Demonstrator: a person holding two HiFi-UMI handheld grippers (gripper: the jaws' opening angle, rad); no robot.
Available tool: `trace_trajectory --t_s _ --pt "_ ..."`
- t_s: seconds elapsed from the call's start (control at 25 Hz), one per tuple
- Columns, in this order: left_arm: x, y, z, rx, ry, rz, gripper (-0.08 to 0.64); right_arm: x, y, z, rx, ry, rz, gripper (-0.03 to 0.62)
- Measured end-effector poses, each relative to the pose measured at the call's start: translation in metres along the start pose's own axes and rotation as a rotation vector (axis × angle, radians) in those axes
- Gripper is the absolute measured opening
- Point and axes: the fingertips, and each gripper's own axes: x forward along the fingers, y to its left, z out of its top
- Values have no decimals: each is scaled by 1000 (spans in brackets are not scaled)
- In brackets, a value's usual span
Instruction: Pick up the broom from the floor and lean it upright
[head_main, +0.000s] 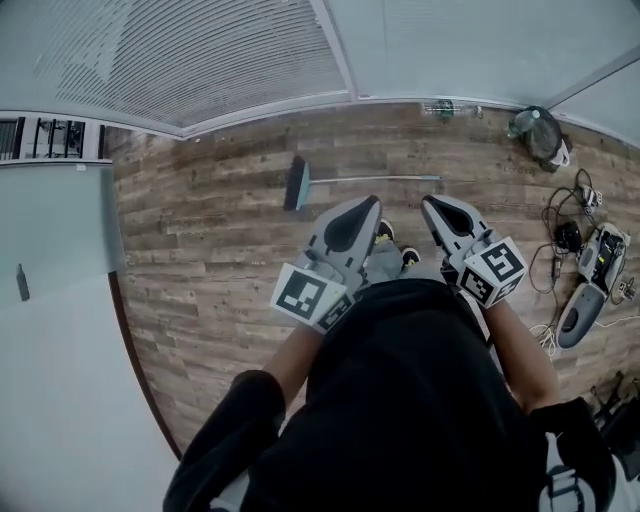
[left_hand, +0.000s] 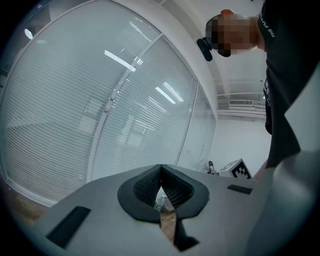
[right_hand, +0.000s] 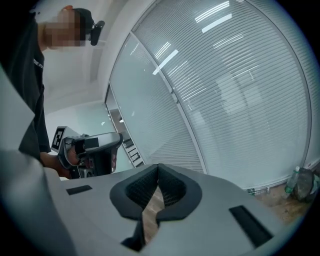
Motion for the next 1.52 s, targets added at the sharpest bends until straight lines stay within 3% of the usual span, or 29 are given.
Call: trace_trajectory --t_s 0.36,0.56,0.72,1.04,1.16,1.36,1.52 --pt "5 63 -7 -61 28 38 21 23 -32 -7 19 89 -137 15" --pt "31 81 -23 -55 96 12 21 44 -60 -17 58 152 -154 17" --pt "61 102 -56 -23 242 -2 21 52 -97 -27 119 195 -180 16" --pt "122 144 -115 34 515 -17 21 75 -177 -55 108 323 -226 16" --pt "150 153 -168 46 698 -79 21 80 -216 -75 163 373 -265 15" --pt "184 189 -253 177 896 -136 23 97 -255 -101 167 501 -243 16" --pt "182 213 -327 127 1067 -156 23 107 -274 -133 222 560 -245 15"
